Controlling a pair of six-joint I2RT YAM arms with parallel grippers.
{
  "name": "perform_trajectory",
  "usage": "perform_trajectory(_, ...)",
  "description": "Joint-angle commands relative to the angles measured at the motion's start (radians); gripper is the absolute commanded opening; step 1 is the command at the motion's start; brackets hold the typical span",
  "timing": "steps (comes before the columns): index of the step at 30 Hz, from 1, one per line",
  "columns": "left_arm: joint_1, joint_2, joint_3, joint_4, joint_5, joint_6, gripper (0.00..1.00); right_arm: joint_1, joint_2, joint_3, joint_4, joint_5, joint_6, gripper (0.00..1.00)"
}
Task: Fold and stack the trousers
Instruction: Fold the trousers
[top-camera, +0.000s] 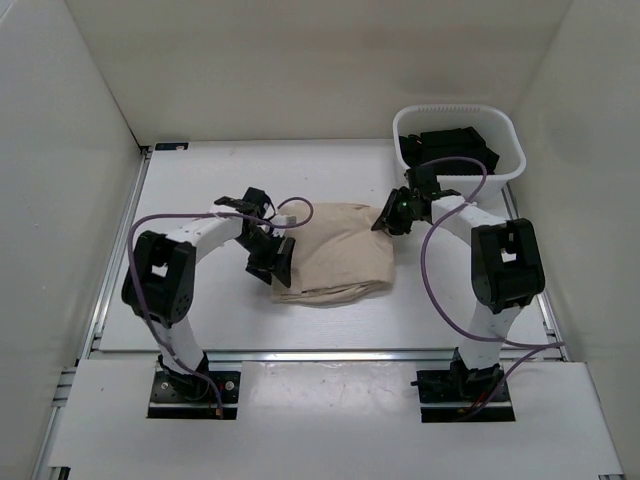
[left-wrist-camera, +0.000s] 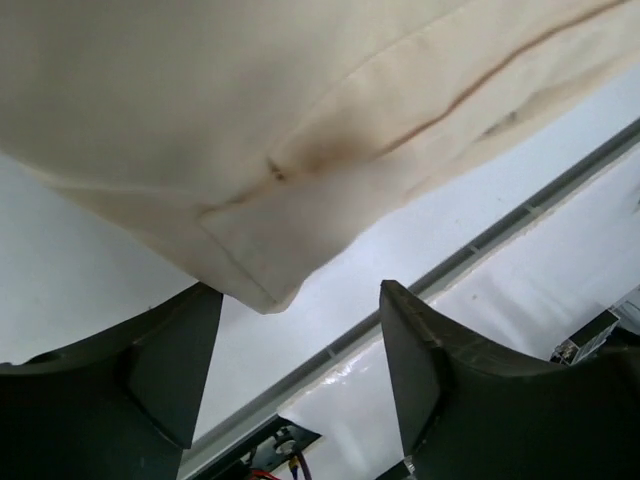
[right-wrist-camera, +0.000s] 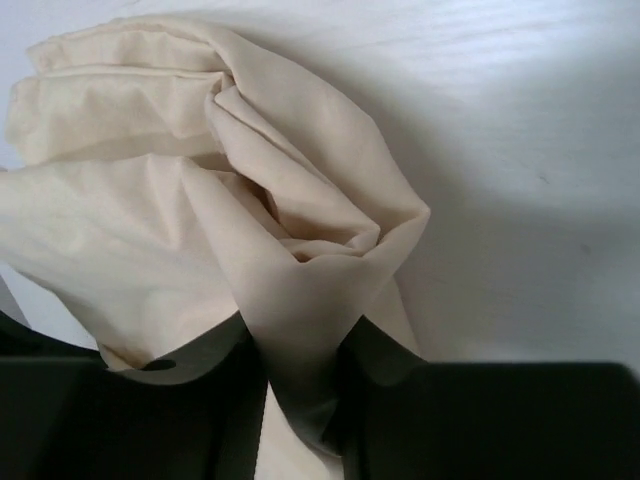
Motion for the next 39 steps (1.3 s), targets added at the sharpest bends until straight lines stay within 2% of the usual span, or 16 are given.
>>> perform_trajectory(1,-0.001,-0.105,-0.052,0.054,0.013,0.006,0.77,0.011,0.035,0.074,-0.037,-0.081,-0.057,0.35)
perform_trajectory(3,-0.001,-0.128,-0.064,0.054,0.004,0.006,0.83,0.011,0.05,0.109,-0.062,-0.092,-0.07,0.49)
perform_trajectory(4,-0.001,-0.14,-0.064,0.054,0.004,0.006,0.84,0.011,0.059,0.123,-0.077,-0.092,-0.093,0.72)
perform_trajectory(5,-0.001,-0.166,-0.064,0.045,-0.026,0.006,0.84,0.011,0.059,0.135,-0.094,-0.092,-0.103,0.78)
perform_trajectory(7,0.01,-0.201,-0.049,0.045,-0.048,0.006,0.87,0.011,0.037,0.135,-0.137,-0.072,-0.134,0.87)
perform_trajectory(9,0.046,-0.214,0.015,0.045,-0.048,0.006,0.88,0.011,-0.011,0.135,-0.168,-0.008,-0.153,0.9)
perform_trajectory(14,0.114,-0.176,0.154,0.115,-0.114,0.006,0.88,0.011,-0.131,0.054,-0.224,0.156,-0.154,0.9)
perform_trajectory(16,0.132,-0.127,0.227,0.142,-0.123,0.006,0.88,0.035,-0.215,-0.021,-0.225,0.218,-0.134,0.86)
perform_trajectory(19,0.142,-0.009,0.332,0.142,-0.155,0.006,0.86,0.089,-0.333,-0.091,-0.203,0.333,-0.087,0.7)
perform_trajectory(20,0.142,0.019,0.353,0.154,-0.178,0.006,0.84,0.127,-0.361,-0.133,-0.194,0.353,-0.074,0.55)
perform_trajectory(23,0.151,0.12,0.414,0.154,-0.243,0.006,0.78,0.204,-0.431,-0.208,-0.116,0.364,-0.01,0.33)
perform_trajectory(24,0.151,0.16,0.425,0.154,-0.243,0.006,0.77,0.218,-0.431,-0.255,-0.091,0.311,0.013,0.22)
perform_trajectory(27,0.16,0.2,0.445,0.154,-0.243,0.006,0.75,0.249,-0.422,-0.338,-0.03,0.295,0.079,0.04)
perform_trajectory(29,0.16,0.234,0.465,0.154,-0.259,0.006,0.75,0.249,-0.409,-0.375,0.012,0.267,0.103,0.02)
perform_trajectory(37,0.171,0.279,0.513,0.154,-0.336,0.006,0.75,0.239,-0.355,-0.374,-0.025,0.307,0.081,0.0)
perform_trajectory(39,0.171,0.262,0.513,0.154,-0.336,0.006,0.79,0.239,-0.355,-0.346,-0.062,0.307,0.07,0.0)
